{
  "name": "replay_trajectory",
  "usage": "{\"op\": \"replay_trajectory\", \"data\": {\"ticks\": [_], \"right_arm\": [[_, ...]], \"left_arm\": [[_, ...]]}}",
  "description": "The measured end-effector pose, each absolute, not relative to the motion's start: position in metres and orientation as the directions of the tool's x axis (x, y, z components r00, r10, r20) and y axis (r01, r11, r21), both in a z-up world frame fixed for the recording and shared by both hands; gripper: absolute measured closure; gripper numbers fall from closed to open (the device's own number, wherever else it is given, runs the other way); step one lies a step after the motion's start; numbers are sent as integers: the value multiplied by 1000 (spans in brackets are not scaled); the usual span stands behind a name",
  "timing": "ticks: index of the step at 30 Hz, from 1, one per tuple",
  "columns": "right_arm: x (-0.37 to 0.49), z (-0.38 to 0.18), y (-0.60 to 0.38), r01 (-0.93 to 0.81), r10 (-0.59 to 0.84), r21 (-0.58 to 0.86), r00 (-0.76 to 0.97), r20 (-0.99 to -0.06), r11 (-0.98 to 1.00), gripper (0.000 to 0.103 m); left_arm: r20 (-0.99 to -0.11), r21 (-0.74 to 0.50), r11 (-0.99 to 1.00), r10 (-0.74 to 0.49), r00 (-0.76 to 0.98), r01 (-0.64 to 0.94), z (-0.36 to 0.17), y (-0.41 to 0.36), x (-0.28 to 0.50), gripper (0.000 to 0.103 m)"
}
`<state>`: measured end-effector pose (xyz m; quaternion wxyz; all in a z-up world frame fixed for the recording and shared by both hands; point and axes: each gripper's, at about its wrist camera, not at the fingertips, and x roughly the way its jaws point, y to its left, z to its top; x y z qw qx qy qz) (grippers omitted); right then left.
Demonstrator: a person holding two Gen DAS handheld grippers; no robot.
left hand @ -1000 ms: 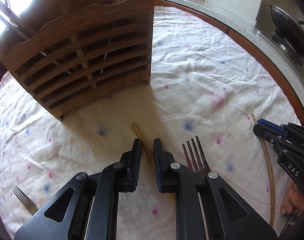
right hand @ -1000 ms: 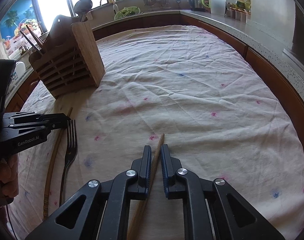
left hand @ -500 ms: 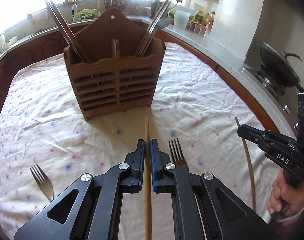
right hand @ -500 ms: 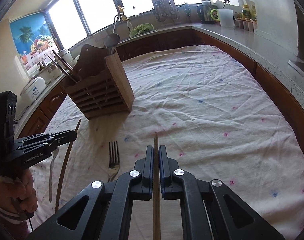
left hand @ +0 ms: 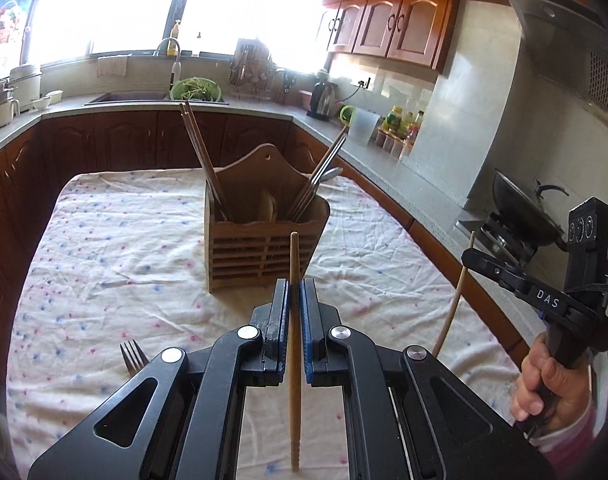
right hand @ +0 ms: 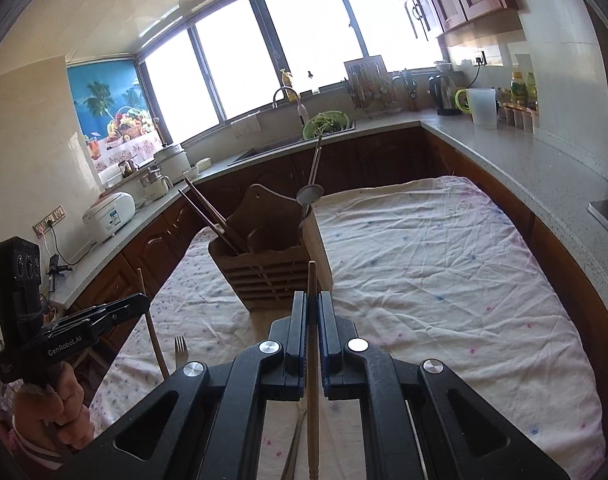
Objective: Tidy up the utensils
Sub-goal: 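Carry both wooden chopsticks up and lower them into the wooden holder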
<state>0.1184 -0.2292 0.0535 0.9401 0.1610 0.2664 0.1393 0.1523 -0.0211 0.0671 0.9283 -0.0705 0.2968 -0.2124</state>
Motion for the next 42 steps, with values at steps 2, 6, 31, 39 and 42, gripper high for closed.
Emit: {"op": "replay_trajectory", "data": {"ticks": [2, 6, 31, 39, 42], "right_arm": [[117, 62, -228, -186, 349, 375, 830, -434, 908, 98], [118, 73, -225, -204, 357, 373, 840, -408, 905, 98], [141, 96, -217, -239, 375, 371, 857, -355, 897, 98], [164, 120, -217, -251, 372, 373, 878, -300, 893, 98], [174, 132, -218, -256, 367, 369, 889, -273, 893, 98]], "left_arm": [[-501, -264, 901, -432, 749, 343, 72, -14, 149, 98], [-473, -275, 904, -425, 772, 328, 79, -3, 146, 98], [-379, -314, 897, -418, 825, 310, 104, 18, 155, 98], [-298, -338, 893, -400, 867, 296, 127, 28, 177, 98], [-264, -331, 897, -385, 884, 292, 139, 31, 187, 98]]}}
